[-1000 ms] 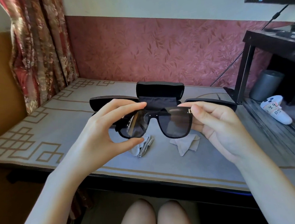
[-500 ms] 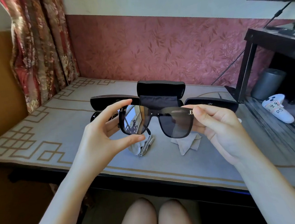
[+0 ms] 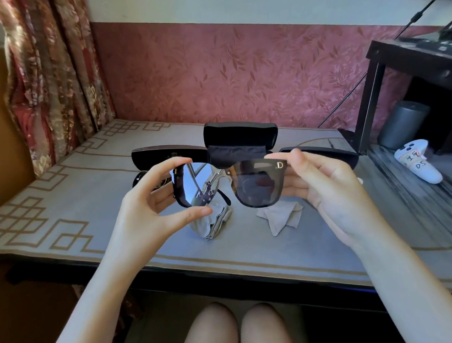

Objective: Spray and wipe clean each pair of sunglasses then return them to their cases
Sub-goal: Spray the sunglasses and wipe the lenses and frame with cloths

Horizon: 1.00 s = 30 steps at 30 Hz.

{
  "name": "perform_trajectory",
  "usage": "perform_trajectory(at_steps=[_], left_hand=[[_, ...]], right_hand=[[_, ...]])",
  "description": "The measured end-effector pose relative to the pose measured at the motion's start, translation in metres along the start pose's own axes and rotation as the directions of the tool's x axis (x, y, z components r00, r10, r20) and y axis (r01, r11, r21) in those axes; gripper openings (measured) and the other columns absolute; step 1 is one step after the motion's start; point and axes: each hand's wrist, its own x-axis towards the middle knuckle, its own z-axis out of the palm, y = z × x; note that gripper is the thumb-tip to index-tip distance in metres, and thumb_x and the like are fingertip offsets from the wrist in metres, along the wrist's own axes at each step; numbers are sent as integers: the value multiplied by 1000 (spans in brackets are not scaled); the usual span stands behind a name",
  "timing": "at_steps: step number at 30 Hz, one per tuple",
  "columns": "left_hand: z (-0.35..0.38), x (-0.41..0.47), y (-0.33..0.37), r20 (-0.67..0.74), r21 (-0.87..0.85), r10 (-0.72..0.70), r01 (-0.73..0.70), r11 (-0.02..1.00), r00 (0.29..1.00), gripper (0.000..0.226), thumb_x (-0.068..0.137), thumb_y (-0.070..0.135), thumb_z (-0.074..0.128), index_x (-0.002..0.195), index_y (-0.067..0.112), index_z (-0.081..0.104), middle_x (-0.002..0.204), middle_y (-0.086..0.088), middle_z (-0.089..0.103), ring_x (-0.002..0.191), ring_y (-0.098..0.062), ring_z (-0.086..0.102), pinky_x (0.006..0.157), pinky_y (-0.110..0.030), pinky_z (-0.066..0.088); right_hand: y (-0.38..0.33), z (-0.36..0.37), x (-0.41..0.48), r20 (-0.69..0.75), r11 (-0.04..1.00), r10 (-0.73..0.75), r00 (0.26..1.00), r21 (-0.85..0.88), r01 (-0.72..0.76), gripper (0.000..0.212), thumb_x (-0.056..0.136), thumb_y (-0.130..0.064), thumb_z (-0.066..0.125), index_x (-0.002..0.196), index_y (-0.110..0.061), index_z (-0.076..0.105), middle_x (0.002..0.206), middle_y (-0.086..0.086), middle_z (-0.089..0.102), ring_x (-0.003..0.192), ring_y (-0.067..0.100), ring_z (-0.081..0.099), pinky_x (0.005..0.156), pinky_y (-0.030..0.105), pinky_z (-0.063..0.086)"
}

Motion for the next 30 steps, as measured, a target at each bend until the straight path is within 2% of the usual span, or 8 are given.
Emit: perform_trajectory(at_steps=[3,6,9,13,18,21,25,30], left_hand=[[-4,0,-1,-37,-24,-8,7,1000,999,66,55,26,88,114,37,61,118,14,64,110,-9,64,99,-27,49],[-10,-1,-1,-71,-17,-19,18,1000,997,66,54,23,84,114,38,61,116,16,65,111,-10,64,99,-30,49],[-13,-1,3,-81,22,-25,27,999,996,68,51,30,83,115,38,61,118,13,64,111,-8,63,101,-30,49],[-13,-2,9,-80,72,-14,20,997,997,71,51,30,82,117,33,60,112,25,65,102,0,66,93,-15,49],[-13,-4,11,-65,137,-14,23,990,998,69,52,30,82,117,35,60,107,34,63,100,5,65,91,-10,47],[-11,-3,10,-56,159,-16,25,987,998,69,52,32,83,117,37,60,110,28,63,100,6,64,92,-10,46],[-11,-3,12,-59,176,-7,17,984,998,68,52,32,83,117,36,61,108,31,64,98,7,65,92,-9,46],[-12,-3,13,-58,200,-14,26,979,998,70,49,39,82,115,43,60,107,28,64,100,16,59,87,-1,41]], right_hand=[[15,-13,5,-84,952,6,996,-303,-32,21,89,-37,59,102,-26,72,99,-8,76,93,9,71,90,32,53],[45,-25,1,-80,610,196,977,-770,-185,24,89,-33,67,113,-30,68,106,-17,65,98,5,58,93,23,32],[72,-23,-8,-48,446,194,980,-885,-132,25,89,-25,69,114,-21,70,110,-5,61,106,18,49,82,25,27],[66,-20,-7,-127,614,102,987,-772,-163,19,88,-16,68,73,-23,75,84,-10,69,87,13,59,78,25,39],[11,-15,3,-301,943,-119,946,-331,14,22,86,-1,66,76,-20,72,70,-19,72,67,-6,63,69,8,46],[-21,-3,6,-247,949,-259,934,-243,199,20,88,1,63,83,-16,73,75,-15,75,75,-3,66,75,8,47],[-21,10,5,84,876,-271,959,-391,282,14,89,-6,68,98,-12,76,107,-1,75,104,13,69,101,35,48],[-16,4,7,134,907,-161,978,-371,201,12,83,-29,73,88,-18,73,96,-4,74,80,5,67,82,33,50]])
